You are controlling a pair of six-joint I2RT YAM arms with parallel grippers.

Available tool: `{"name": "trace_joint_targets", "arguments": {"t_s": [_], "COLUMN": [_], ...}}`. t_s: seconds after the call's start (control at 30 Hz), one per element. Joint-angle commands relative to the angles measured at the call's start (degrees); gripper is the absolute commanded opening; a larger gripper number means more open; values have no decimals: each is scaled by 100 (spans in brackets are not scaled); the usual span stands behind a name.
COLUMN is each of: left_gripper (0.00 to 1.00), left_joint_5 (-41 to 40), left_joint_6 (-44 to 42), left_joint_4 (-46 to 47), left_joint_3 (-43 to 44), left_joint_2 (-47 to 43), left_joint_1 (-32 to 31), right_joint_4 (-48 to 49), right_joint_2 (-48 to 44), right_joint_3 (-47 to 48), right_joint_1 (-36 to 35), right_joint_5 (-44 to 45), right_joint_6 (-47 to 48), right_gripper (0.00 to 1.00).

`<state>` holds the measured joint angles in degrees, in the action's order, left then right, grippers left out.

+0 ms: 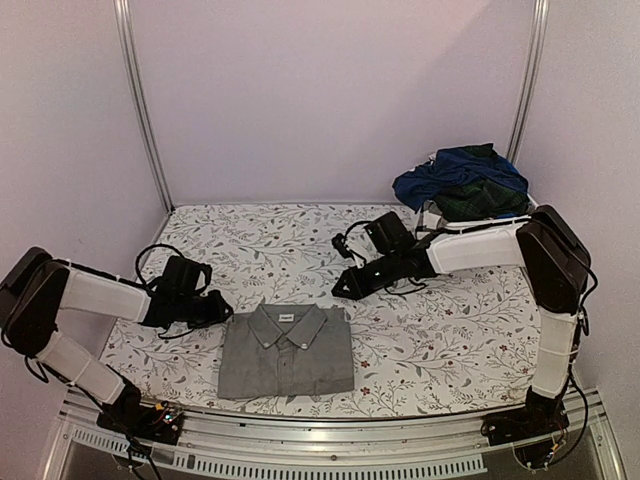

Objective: Fold and stack the mixed laundry pile
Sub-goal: Move the square-folded shirt to the center of the board.

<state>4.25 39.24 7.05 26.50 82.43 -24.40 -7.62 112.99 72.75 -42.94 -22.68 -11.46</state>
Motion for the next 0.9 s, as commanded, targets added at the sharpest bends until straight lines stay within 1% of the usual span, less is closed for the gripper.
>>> {"name": "trace_joint_targets", "arguments": {"t_s": [0.0, 0.03, 0.13, 0.23, 0.3, 0.33, 0.4, 0.47, 0.5, 0.57, 0.67, 0.77, 0.87], "left_gripper": [30, 37, 48, 56, 65, 68, 76, 97, 99, 100, 100, 100, 100], "left_joint_5": [92, 69, 46, -99, -263, -325, -381, -383, -381, -367, -299, -210, -143], "left_joint_6": [-6, 2, -16, -45, -72, -91, -109, -120, -115, -121, -130, -136, -161], "left_joint_4": [123, 68, -30, -322, -531, -608, -686, -886, -897, -893, -829, -688, -525], "left_joint_3": [62, 28, -79, -137, -133, -112, -55, 19, 51, 111, 205, 248, 303], "left_joint_2": [96, 15, -442, -994, -1291, -1370, -1480, -1532, -1544, -1535, -1467, -1403, -1311], "left_joint_1": [77, 87, 90, 82, 92, 100, 113, 111, 111, 121, 139, 146, 161], "right_joint_4": [-45, -62, -150, -222, -526, -818, -1436, -1870, -1987, -2153, -2316, -2245, -2011], "right_joint_2": [-66, -194, -630, -827, -724, -620, -163, 432, 599, 956, 1568, 1906, 1710], "right_joint_3": [-127, -258, -522, -457, -72, 237, 953, 1587, 1877, 2230, 2383, 1931, 951], "right_joint_1": [1, -34, -322, -827, -1181, -1355, -1612, -1800, -1913, -2007, -2038, -1984, -1771], "right_joint_5": [-246, -307, -557, -610, -175, 190, 878, 1199, 1276, 1360, 1470, 1471, 1482], "right_joint_6": [-2, -17, -24, -98, -176, -173, -193, -310, -365, -474, -532, -494, -434], "right_gripper": [35, 41, 50, 60, 67, 70, 76, 80, 82, 86, 88, 89, 87]}}
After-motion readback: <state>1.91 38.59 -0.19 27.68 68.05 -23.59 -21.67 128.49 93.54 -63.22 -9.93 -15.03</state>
